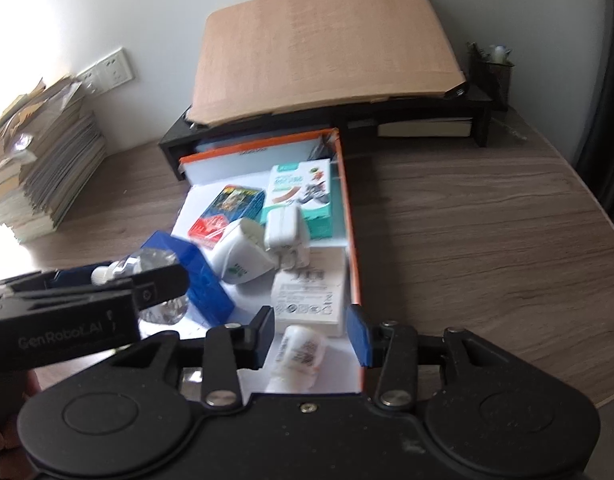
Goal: Organize rigid objects
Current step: 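Lower the pill bottle into the box and open right tool while left tool releases the refill bottle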
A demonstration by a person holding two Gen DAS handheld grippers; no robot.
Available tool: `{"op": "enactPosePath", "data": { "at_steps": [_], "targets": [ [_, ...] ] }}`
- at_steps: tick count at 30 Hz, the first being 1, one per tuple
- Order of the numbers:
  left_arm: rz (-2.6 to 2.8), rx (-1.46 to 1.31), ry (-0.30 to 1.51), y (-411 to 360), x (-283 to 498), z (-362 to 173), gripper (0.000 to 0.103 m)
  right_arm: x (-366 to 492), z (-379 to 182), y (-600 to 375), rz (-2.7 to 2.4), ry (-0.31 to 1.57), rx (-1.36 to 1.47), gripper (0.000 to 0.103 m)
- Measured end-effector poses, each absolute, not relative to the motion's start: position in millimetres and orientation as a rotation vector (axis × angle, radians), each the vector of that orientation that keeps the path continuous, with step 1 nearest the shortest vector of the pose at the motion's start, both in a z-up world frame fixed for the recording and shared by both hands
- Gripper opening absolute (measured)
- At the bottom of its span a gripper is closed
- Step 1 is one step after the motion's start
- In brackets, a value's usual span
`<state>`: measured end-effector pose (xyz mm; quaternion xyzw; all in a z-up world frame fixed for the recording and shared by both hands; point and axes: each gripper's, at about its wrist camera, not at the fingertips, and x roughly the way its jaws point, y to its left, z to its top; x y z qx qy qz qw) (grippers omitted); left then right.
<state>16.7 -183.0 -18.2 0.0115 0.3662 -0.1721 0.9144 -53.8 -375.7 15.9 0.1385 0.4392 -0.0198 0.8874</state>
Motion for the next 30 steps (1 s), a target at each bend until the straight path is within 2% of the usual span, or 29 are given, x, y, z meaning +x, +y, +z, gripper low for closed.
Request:
{"op": "enactPosePath", "data": {
  "at_steps": [4,6,10,14,22,30],
  "targets": [
    [-0.367,0.049,0.758,-191.0,15.0,-21.1,0.081,-58.9,21.4,-386.7,-0.079,0.889,0.296,0.053],
    [-0.354,0.049,0.76,-193.0,14.9,-23.1,0.082,-61.9,23.4,-390.8,-0.088,0.88,0.301,0.057],
    [-0.33,0.046,0.746,-193.7,14.6,-20.7,0.091,-67.1,26.5,-393.7,-0.084,0.871,0.297,0.057],
    [-0.294,0.014,0.739,-190.4,11.8,-15.0,0.092,-73.6,31.6,-395.0,-0.08,0.855,0.28,0.057],
    [-0.188,0.011,0.722,-192.3,-18.5,1.4,0.103,-86.3,40.4,-398.7,-0.029,0.838,0.249,0.067],
    [-0.063,-0.027,0.768,-185.7,-44.4,-4.0,0.103,-98.8,39.3,-391.7,0.037,0.85,0.219,0.071]
  ]
}}
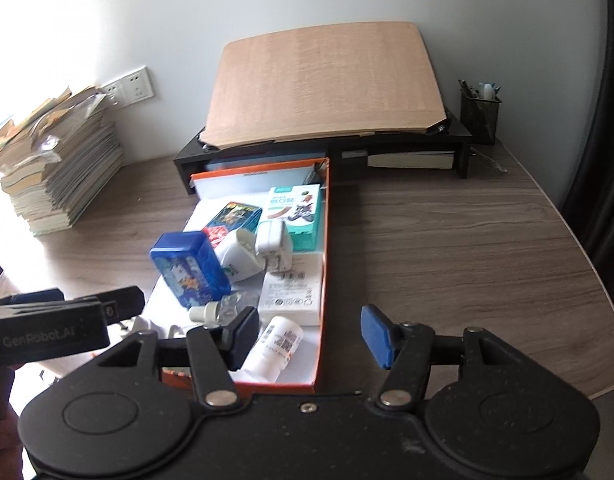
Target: Organize rigid objects
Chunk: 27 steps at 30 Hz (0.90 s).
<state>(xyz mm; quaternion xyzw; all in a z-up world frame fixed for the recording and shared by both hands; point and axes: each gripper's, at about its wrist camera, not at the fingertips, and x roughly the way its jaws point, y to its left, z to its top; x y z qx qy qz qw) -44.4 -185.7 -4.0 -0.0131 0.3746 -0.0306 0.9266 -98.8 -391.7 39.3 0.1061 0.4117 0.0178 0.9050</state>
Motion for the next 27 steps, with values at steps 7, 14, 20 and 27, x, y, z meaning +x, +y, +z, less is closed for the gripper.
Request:
{"op": "enactPosePath", "data": {
  "at_steps": [7,14,20,27],
  "targets": [
    [-0.03,-0.004,0.799,-188.5,-54.0,-13.5,0.103,-105.1,36.5,-384.7,0.059,0.872,0.193,0.073],
    [-0.043,0.026,0.811,-192.5,-57.0,-19.6,0.103,-105.5,31.2,-385.2,0.039,0.891,0.204,0.073],
    [-0.031,0.012,0.824,-188.8,-57.9,-23.9,0.103,-105.7,25.2,-378.7,0.049,0.908,0.193,0.073],
    [-0.037,-0.002,0.838,-189.2,-59.2,-26.6,0.103,-109.2,22.7,-379.5,0.044,0.919,0.188,0.073]
  ]
}}
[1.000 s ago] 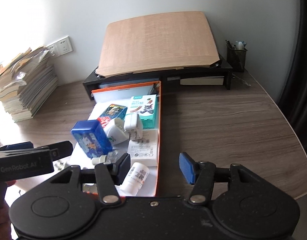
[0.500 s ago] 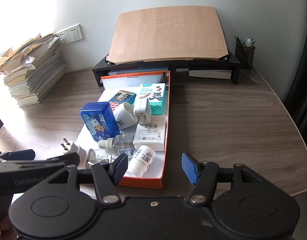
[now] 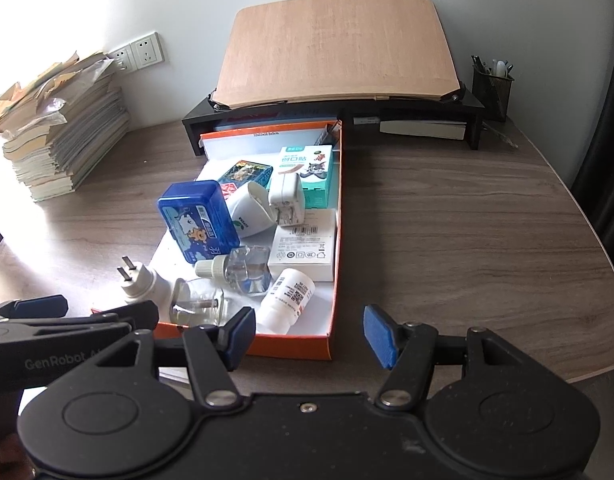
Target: Organize rigid objects
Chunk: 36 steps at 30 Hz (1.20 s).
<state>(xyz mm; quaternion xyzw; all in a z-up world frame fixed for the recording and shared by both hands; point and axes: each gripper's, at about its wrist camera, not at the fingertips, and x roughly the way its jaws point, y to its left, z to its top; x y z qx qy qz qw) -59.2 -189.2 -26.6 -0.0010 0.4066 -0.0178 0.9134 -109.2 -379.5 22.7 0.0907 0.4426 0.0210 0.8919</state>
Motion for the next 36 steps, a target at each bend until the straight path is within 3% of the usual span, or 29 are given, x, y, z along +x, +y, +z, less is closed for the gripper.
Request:
{"op": "enactPosePath", "data": {
  "at_steps": [36],
  "targets": [
    [-0.06,-0.009,0.858,-194.1,-56.5,-30.6,0.103,-114.2,23.4,-384.2,0.021,0.926,0.189,0.074]
  ]
}}
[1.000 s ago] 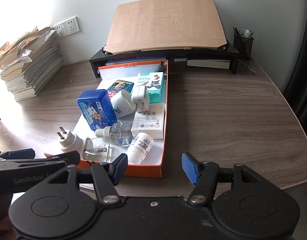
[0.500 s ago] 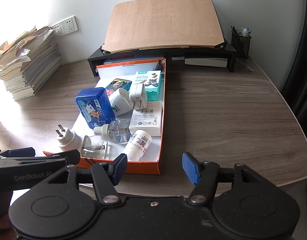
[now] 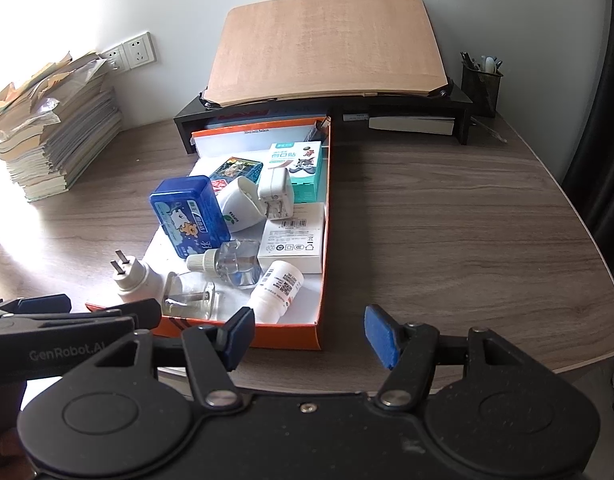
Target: Organize rigid objects
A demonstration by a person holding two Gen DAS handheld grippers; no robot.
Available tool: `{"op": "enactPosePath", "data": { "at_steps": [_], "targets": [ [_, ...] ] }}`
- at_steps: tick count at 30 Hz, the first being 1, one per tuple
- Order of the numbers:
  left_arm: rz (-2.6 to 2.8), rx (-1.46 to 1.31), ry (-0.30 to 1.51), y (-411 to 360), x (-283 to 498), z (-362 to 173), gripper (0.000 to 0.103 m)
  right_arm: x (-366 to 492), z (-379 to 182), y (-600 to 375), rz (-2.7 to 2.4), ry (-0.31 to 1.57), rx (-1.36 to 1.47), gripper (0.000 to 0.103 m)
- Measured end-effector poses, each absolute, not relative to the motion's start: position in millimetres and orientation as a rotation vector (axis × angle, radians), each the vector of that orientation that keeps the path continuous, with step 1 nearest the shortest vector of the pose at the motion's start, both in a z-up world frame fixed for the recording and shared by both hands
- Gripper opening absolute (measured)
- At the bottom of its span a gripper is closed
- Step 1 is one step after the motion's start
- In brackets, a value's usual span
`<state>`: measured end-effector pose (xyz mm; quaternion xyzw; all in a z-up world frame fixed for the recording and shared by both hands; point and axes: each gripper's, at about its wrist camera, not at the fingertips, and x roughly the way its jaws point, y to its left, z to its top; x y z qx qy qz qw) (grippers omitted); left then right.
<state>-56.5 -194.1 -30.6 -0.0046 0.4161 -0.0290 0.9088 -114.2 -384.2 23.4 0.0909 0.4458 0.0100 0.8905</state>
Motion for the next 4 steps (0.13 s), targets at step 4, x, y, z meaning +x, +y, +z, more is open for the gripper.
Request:
{"op": "enactPosePath", "data": {
  "at_steps": [4],
  "targets": [
    [-0.062,-0.012,0.855,-194.7,-56.4,-30.7,0.103,-112.7,21.8,-385.5,0.02,0.927,0.191,0.074]
  ]
}}
